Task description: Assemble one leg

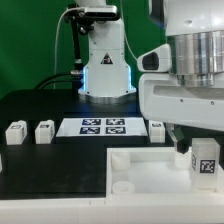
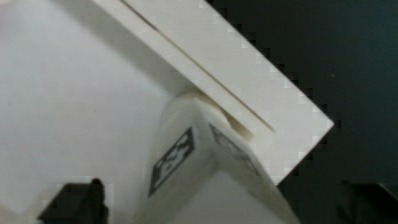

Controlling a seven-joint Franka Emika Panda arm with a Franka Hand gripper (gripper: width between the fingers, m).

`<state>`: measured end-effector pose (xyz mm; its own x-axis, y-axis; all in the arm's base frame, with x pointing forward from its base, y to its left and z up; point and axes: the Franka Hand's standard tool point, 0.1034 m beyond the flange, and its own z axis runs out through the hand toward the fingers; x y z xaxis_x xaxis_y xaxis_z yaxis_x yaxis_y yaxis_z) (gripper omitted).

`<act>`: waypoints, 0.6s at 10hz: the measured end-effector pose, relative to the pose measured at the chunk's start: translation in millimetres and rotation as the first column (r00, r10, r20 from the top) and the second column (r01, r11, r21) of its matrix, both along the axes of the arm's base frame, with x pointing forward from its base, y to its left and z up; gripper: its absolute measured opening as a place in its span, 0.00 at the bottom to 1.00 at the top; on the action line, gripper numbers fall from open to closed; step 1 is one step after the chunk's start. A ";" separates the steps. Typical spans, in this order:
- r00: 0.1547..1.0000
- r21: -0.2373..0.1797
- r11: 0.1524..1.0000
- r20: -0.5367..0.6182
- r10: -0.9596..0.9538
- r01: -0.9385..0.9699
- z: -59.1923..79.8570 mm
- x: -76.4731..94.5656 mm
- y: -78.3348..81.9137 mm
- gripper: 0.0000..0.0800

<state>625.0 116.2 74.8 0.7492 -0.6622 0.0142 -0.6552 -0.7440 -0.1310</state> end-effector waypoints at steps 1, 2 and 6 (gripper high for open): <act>0.992 -0.017 0.992 0.008 0.125 -0.125 0.1 0.0 -0.5 0.81; 0.946 -0.050 0.945 -0.006 0.323 -0.323 1.4 -1.0 -0.1 0.81; 0.828 -0.050 0.827 -0.062 0.557 -0.560 -6.1 -9.3 -5.6 0.67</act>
Offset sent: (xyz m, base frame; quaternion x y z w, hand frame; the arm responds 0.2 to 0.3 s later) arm -0.0171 0.0094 -0.0250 -0.0178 -0.1415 -0.2867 0.9473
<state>615.7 110.5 68.8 0.9917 -0.1289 0.0011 -0.1286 -0.9903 -0.0527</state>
